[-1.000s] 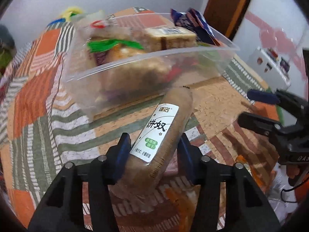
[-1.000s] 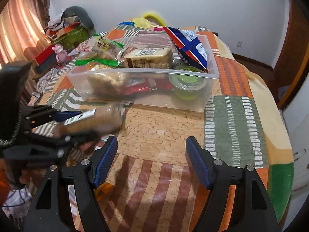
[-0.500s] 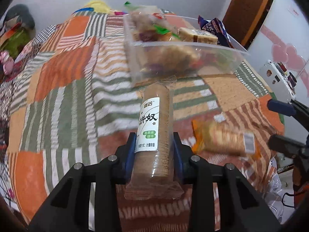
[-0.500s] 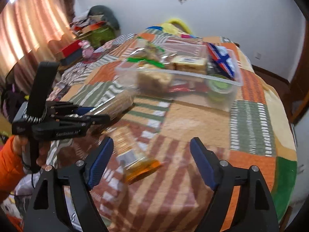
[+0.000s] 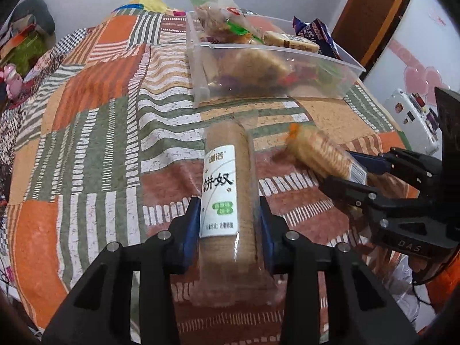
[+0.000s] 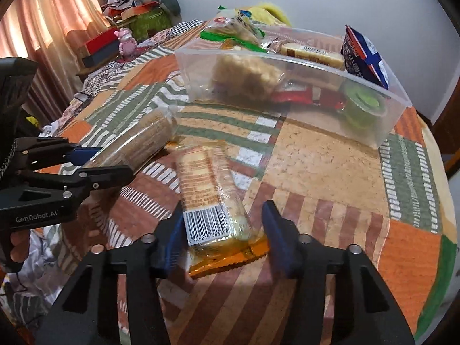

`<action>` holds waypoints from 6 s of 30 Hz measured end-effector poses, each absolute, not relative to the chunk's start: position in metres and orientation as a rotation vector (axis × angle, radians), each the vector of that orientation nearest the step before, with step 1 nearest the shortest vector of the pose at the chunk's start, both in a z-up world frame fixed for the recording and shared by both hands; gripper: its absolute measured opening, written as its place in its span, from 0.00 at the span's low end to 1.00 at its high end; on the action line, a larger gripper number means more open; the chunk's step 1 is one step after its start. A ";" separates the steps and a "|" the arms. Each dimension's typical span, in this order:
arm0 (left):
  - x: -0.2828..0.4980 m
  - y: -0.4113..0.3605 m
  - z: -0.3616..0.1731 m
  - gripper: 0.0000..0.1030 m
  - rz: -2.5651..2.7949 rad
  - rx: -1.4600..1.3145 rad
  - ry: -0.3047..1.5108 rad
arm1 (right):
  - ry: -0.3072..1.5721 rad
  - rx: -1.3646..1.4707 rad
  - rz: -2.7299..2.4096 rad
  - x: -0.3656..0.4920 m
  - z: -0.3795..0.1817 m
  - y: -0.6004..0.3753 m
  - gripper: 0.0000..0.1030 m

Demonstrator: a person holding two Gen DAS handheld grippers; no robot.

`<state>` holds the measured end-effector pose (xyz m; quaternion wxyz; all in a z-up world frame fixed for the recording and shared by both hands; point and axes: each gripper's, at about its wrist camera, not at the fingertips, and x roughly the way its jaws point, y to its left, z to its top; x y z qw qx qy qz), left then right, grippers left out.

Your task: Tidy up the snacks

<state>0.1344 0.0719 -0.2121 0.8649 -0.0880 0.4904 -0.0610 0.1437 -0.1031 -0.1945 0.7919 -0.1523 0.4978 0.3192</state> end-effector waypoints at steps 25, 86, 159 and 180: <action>0.136 0.063 -0.177 0.35 -0.104 -0.170 0.880 | 0.958 -0.248 0.672 0.148 -0.163 -0.117 0.31; 0.199 0.047 -0.045 0.48 -0.080 -0.154 0.544 | 0.721 -0.118 0.537 0.208 -0.056 -0.170 0.45; 0.068 0.028 0.034 1.00 -0.030 -0.072 0.264 | 0.392 -0.054 0.494 0.104 0.032 -0.194 1.00; 0.071 0.029 0.031 1.00 -0.061 -0.088 0.287 | 0.392 -0.060 0.497 0.102 0.034 -0.192 1.00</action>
